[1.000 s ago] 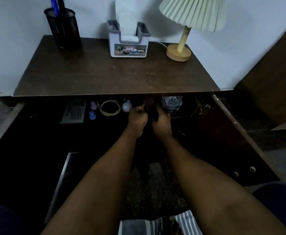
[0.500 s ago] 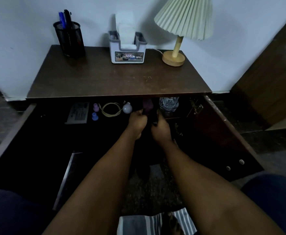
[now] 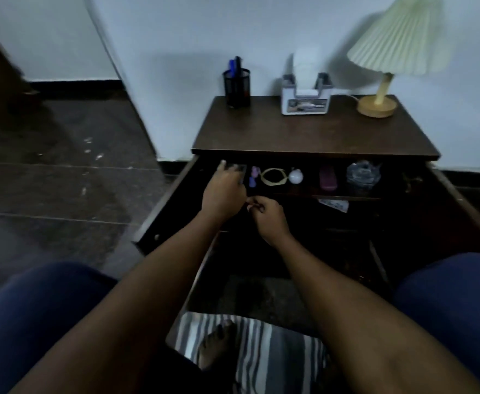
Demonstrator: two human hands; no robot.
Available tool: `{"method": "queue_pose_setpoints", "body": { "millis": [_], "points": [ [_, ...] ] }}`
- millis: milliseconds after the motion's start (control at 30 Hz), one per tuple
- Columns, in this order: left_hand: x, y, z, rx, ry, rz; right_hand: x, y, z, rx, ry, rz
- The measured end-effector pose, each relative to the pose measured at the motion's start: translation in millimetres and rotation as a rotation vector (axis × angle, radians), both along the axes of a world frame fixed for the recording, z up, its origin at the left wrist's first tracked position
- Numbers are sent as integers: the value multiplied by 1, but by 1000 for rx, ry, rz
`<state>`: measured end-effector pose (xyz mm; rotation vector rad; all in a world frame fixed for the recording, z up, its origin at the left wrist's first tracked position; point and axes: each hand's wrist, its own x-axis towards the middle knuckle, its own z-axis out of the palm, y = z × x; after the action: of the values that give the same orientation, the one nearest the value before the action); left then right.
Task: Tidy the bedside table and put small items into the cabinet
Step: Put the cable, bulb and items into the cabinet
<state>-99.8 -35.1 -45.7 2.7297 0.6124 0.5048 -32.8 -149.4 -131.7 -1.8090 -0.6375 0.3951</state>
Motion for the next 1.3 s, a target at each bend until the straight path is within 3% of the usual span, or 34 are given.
{"method": "queue_pose_setpoints", "body": {
  "millis": [100,167,333,467,600,667,700,767,833,933,1000,1100,1200,1300],
  "points": [
    [-46,37,27,147,-88,109,-37,37,16,121,69,47],
    [-71,59,34,124,-88,176,-60,55,26,189,58,94],
    [-96,74,37,-415,-12,509,-95,84,48,209,19,238],
    [-91,71,33,-586,-50,505,-96,84,57,234,79,339],
    [-73,53,23,-783,-103,377,-73,61,51,116,76,301],
    [-61,37,14,-854,-124,287,-51,40,51,150,223,293],
    [-54,29,9,-789,-117,250,-36,27,53,169,290,299],
    [-42,16,1,-395,-31,179,-3,-1,62,124,329,346],
    [-28,3,-11,-52,131,34,28,-24,71,-38,185,348],
    [-8,-9,-29,94,232,-167,56,-37,76,-258,-157,103],
    [5,-13,-38,280,272,-253,60,-42,70,-241,-225,-89],
    [20,-19,-47,440,286,-287,66,-47,49,-37,-88,-256],
    [40,-23,-54,452,260,-245,73,-48,30,159,106,-385],
    [58,-25,-59,478,249,-205,87,-45,15,240,179,-404]
  ]
}}
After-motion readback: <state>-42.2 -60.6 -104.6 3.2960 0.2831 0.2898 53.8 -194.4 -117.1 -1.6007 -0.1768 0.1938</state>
